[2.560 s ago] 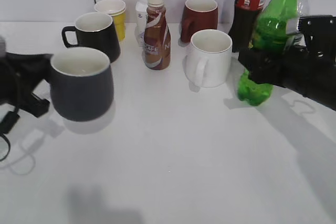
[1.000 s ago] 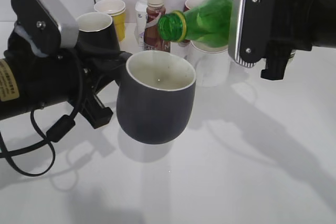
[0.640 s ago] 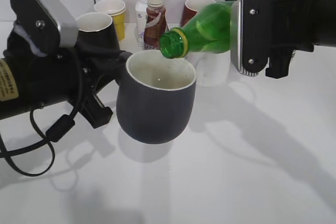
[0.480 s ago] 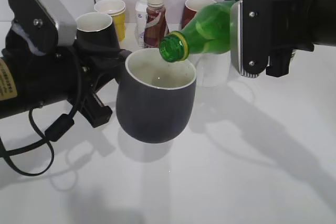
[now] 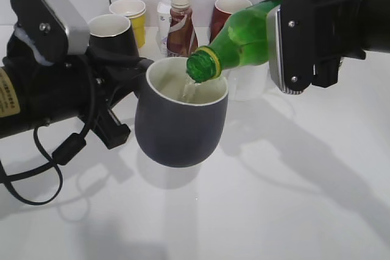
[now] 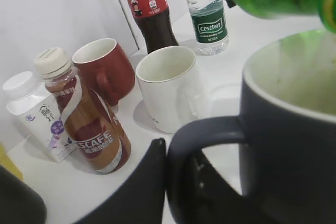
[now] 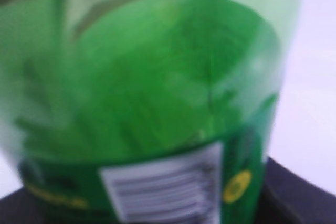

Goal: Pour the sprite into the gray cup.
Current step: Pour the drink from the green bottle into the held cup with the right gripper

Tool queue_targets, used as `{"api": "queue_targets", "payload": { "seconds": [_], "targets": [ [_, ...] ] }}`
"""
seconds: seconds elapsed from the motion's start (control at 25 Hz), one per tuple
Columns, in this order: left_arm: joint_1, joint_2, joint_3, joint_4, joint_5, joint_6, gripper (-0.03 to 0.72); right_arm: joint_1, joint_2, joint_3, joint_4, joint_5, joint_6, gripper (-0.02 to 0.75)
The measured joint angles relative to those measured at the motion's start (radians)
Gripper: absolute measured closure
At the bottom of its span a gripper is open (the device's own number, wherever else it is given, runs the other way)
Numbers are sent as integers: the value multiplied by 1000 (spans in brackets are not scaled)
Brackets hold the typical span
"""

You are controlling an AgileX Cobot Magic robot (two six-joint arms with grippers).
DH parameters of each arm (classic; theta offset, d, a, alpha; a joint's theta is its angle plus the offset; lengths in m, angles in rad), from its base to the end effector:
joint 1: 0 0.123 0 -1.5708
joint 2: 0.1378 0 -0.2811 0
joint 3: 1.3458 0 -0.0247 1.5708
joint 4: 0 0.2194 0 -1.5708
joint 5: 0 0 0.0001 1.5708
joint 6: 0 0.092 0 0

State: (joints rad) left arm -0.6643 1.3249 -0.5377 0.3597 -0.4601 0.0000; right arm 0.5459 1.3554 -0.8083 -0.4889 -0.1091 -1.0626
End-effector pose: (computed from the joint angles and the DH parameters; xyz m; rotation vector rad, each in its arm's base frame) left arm 0.1809 -0.1599 0.2561 0.9744 1.5727 -0.3814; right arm 0.2297 0.1450 0.2953 -1.7357 0.9611 -0.6131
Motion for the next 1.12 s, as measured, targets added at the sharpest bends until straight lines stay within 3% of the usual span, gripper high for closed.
{"api": "queue_targets", "payload": {
  "seconds": [0.8, 1.12],
  "targets": [
    [0, 0, 0, 4, 3, 0, 630, 0, 0, -1, 4, -2, -22, 310],
    [1, 0, 0, 4, 3, 0, 630, 0, 0, -1, 231, -2, -21, 310]
  ]
}}
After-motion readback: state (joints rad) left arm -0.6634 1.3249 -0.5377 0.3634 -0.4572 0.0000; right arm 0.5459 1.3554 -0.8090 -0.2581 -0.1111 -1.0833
